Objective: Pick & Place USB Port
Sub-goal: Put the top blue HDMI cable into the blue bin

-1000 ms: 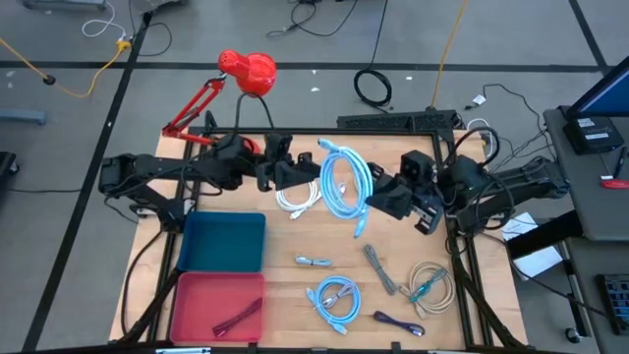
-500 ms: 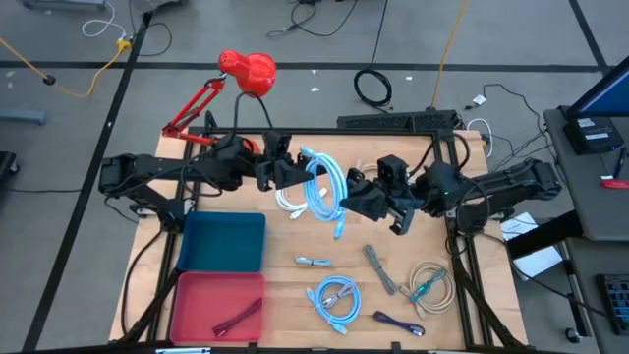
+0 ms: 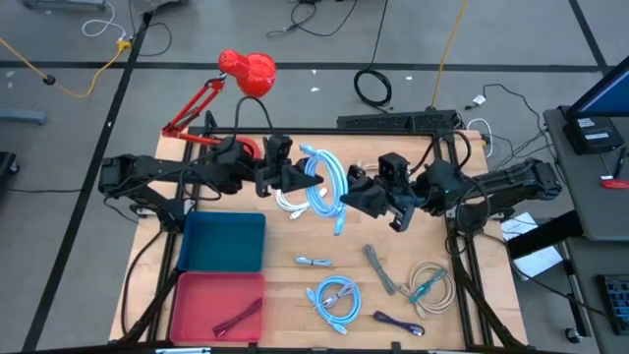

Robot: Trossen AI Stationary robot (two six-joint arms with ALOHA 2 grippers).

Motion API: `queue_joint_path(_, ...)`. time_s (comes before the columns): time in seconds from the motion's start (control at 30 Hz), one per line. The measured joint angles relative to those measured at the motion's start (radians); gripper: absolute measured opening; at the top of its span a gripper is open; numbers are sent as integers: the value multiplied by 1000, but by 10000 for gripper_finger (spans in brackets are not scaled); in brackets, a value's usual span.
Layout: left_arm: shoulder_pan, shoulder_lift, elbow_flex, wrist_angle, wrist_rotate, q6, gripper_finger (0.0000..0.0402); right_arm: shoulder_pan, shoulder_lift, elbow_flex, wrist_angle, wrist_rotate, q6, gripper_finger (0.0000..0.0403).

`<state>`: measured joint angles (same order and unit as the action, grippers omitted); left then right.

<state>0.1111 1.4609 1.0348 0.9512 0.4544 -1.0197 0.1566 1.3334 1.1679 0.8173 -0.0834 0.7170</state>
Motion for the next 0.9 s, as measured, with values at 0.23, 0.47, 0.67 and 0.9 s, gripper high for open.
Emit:
queue_joint_path(0.23,-71,-41,2,5,-114,-19,36,13,-7,-4,195,9,-4,158)
queue_joint_path(0.47,-190,-102,1,-151,-234,7,35,15,-135,4,82,-26,-24,239)
queue_joint_path(0.67,-345,-174,-1,-791,-469,-145,35,15,-270,-2,-279,-34,-56,252)
queue_joint_path(0.9,-568,-238,-19,-1607,-583,-694,35,36,-395,2,-541,-153,-84,244)
